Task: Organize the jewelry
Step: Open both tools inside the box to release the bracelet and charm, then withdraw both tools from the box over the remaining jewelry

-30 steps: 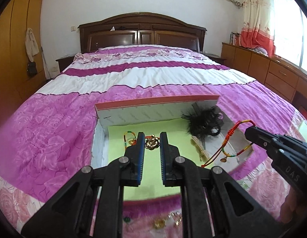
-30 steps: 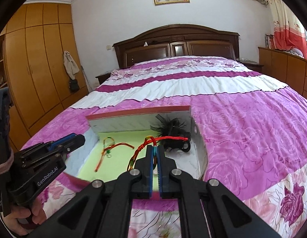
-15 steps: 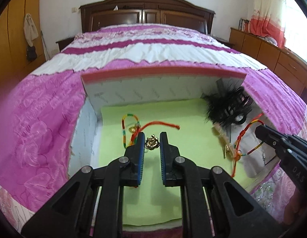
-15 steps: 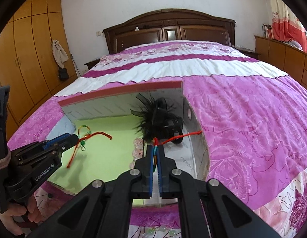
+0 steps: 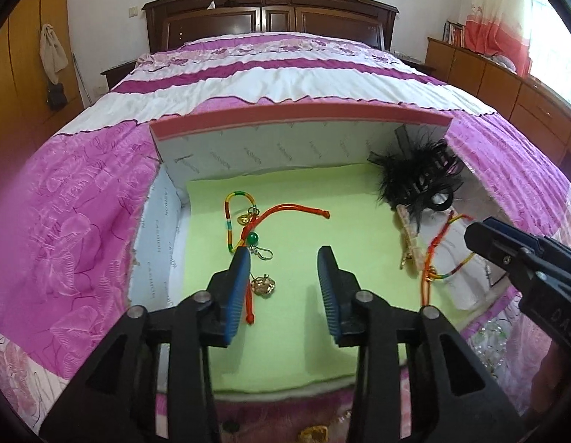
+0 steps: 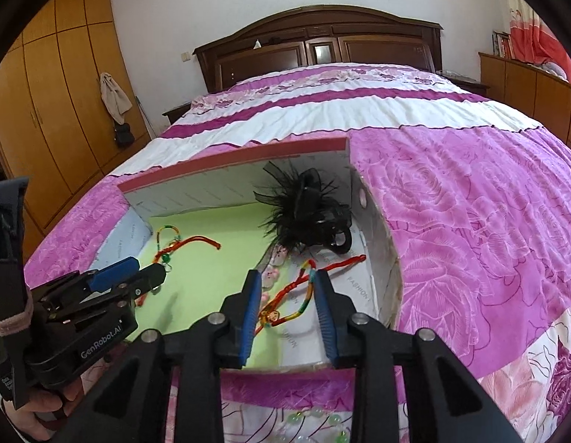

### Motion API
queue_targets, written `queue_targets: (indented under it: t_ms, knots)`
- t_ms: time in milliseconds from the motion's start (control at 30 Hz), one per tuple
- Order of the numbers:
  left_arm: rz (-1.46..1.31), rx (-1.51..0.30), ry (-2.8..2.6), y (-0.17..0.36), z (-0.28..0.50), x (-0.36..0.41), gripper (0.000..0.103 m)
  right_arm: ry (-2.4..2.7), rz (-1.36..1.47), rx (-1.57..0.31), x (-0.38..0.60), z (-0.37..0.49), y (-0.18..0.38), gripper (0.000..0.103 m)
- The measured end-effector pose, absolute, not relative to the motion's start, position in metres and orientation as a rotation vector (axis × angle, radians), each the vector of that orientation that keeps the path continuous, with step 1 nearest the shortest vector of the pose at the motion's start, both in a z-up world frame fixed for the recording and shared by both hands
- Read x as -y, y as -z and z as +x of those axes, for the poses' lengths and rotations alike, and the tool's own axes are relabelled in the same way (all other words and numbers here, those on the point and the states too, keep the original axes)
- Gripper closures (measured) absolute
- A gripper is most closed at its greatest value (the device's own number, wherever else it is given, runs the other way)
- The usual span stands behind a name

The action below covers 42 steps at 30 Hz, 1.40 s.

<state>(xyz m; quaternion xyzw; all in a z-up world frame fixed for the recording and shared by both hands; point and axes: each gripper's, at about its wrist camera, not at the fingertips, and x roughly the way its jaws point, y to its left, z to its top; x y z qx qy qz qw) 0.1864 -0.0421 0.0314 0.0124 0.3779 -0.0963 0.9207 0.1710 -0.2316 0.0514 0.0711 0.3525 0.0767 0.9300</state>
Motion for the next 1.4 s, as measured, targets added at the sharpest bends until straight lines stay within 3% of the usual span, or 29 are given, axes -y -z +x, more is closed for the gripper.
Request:
queue_targets:
  t_ms: [167,767,1400]
  knots:
    - [0.023,-0.775,0.203,-0.044,0.175,0.037,0.071,-0.167,0.141,-0.697,0.229,0.158,-0.066,0.065]
    - [-0.013,-0.815,0.231,-0.073,0.119,0.022,0.070,-0.198,0.219,-0.653,0.241,0.097,-0.102,0.064]
    - [0.015,-0.949,0.230,-0.032,0.104,0.018,0.070,-0.171,0.198,-0.779,0.253,0.059,-0.059,0.063]
